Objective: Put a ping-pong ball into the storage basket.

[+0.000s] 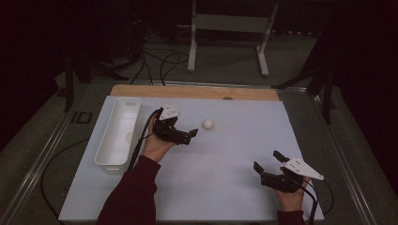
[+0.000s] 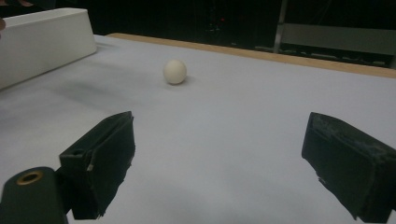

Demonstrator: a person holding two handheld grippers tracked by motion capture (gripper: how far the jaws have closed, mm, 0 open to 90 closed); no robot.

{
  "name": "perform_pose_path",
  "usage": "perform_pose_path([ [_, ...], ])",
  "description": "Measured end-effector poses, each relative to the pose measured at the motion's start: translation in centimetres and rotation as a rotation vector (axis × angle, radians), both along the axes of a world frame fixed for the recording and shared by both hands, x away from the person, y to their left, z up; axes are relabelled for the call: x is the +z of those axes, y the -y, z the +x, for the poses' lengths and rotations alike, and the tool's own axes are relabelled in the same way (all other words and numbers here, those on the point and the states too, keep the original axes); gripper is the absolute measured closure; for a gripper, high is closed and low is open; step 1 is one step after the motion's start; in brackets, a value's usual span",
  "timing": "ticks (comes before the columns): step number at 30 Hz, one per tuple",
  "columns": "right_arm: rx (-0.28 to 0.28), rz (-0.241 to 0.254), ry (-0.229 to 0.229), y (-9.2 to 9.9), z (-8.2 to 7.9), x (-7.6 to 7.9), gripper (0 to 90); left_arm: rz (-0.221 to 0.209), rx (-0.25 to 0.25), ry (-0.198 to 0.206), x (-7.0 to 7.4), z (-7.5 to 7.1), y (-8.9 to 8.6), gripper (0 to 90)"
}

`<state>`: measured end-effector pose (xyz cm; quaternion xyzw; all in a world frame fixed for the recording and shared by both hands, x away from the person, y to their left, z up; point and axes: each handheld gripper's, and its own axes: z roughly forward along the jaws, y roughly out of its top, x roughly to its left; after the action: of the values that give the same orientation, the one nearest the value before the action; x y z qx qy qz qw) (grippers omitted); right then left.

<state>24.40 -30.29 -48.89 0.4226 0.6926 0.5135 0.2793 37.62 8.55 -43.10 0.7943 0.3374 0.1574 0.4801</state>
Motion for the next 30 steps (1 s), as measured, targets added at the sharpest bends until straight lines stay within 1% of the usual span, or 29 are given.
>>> perform_pose_path([
  [4,0.001,0.0,0.0,0.0,0.0,0.0,9.2,-0.006,0.001,0.002,-0.1,0.4,0.3,0.4],
  [8,0.002,0.001,0.0,0.0,0.0,0.0,9.2,-0.002,0.008,-0.008,-0.5,1.0,0.4,0.4],
  [14,0.001,0.005,0.003,0.0,0.0,0.0,9.2,0.019,0.011,-0.009,-0.7,1.8,1.1,0.4],
  [17,0.0,0.003,0.005,0.0,0.0,0.0,9.2,0.023,0.008,-0.011,-0.8,2.1,1.4,0.4],
  [19,-0.002,0.007,0.004,0.1,0.0,0.1,9.2,0.025,0.009,-0.019,-0.8,2.4,1.5,0.4],
  [23,-0.01,0.013,0.006,0.3,-0.1,0.1,9.2,0.018,0.011,-0.019,-1.0,2.8,1.7,0.4],
  [25,-0.011,0.011,0.005,0.3,-0.1,0.1,9.2,0.026,0.006,-0.025,-1.3,3.0,1.9,0.4],
  [26,-0.01,0.013,0.004,0.3,0.0,0.0,9.2,0.039,0.003,-0.03,-1.5,3.1,2.1,0.4],
  [28,-0.007,0.009,0.003,0.2,0.0,0.0,9.2,0.054,-0.003,-0.032,-1.6,3.3,2.3,0.4],
  [30,-0.004,0.006,0.004,0.1,0.0,0.0,9.2,0.06,-0.007,-0.031,-1.7,3.4,2.6,0.4],
])
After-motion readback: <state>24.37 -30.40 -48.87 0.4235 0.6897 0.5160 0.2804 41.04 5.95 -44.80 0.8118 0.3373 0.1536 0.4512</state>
